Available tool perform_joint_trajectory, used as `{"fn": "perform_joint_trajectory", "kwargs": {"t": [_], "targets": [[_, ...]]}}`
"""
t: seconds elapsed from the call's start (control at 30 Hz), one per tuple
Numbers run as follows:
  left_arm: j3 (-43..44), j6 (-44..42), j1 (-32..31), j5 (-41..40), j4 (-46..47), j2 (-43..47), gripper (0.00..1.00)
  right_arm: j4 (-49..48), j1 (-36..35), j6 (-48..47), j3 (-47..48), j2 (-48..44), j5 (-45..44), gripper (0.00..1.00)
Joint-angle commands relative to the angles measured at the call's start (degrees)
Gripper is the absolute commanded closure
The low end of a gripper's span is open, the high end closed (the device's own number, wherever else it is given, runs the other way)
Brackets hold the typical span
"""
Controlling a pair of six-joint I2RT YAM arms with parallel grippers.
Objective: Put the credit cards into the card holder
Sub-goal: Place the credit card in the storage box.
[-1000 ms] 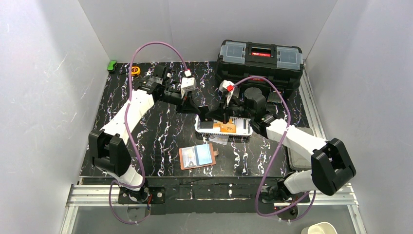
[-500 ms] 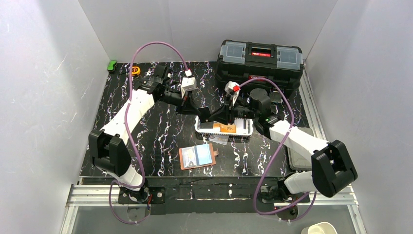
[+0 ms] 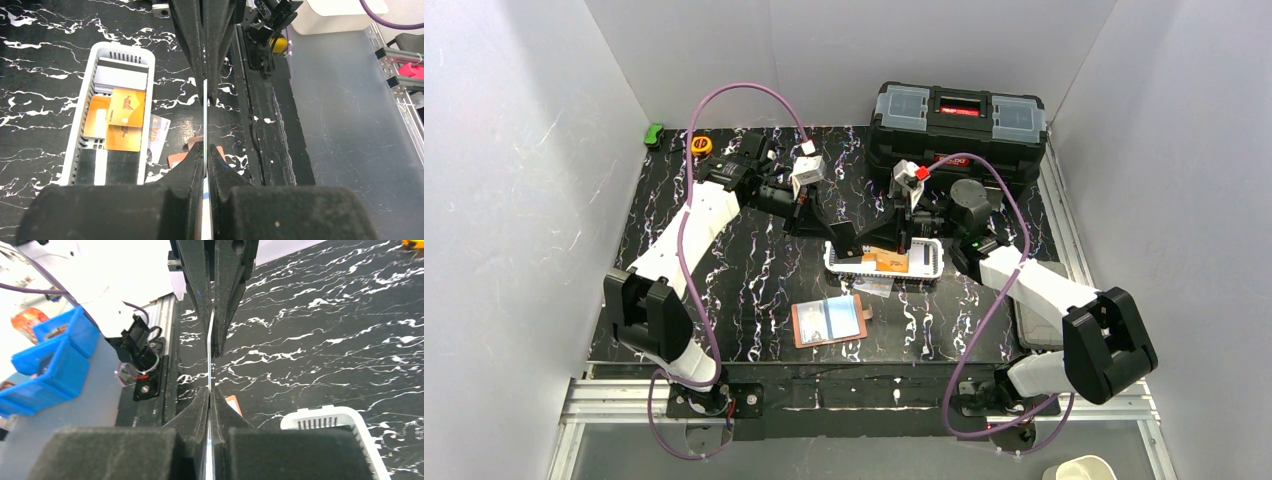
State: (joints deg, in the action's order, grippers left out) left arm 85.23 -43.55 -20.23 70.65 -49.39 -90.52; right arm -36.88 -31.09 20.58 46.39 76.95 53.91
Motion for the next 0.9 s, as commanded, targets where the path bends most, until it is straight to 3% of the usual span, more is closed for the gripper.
{"fn": "perform_joint_trajectory", "kwargs": {"t": [0.0, 0.23, 0.37, 0.57, 0.87], "targets": [[2.23, 0.11, -0.25, 2.44, -2.72, 2.40, 1.00, -4.64, -0.23, 4.34, 2.95, 0.90, 3.13, 0.99], [3.55, 1.13, -0.34, 3.17, -3.18, 2.72, 1.00, -1.27, -2.15, 4.26, 3.57, 0.69, 3.40, 0.99], [3.87, 1.48, -0.52, 3.25, -3.18, 2.84, 1.00, 1.34, -4.19, 2.67, 4.20, 0.23, 1.31, 0.91], [4.59, 3.16, -0.82, 3.87, -2.38, 2.92, 1.00, 7.85, -7.76, -0.96, 6.86, 0.50, -4.40, 0.94], [3.96, 9.06, -0.93, 5.10, 2.30, 3.41, 1.00, 4.89, -10.50, -0.18, 7.10, 0.64, -9.88, 0.86]]}}
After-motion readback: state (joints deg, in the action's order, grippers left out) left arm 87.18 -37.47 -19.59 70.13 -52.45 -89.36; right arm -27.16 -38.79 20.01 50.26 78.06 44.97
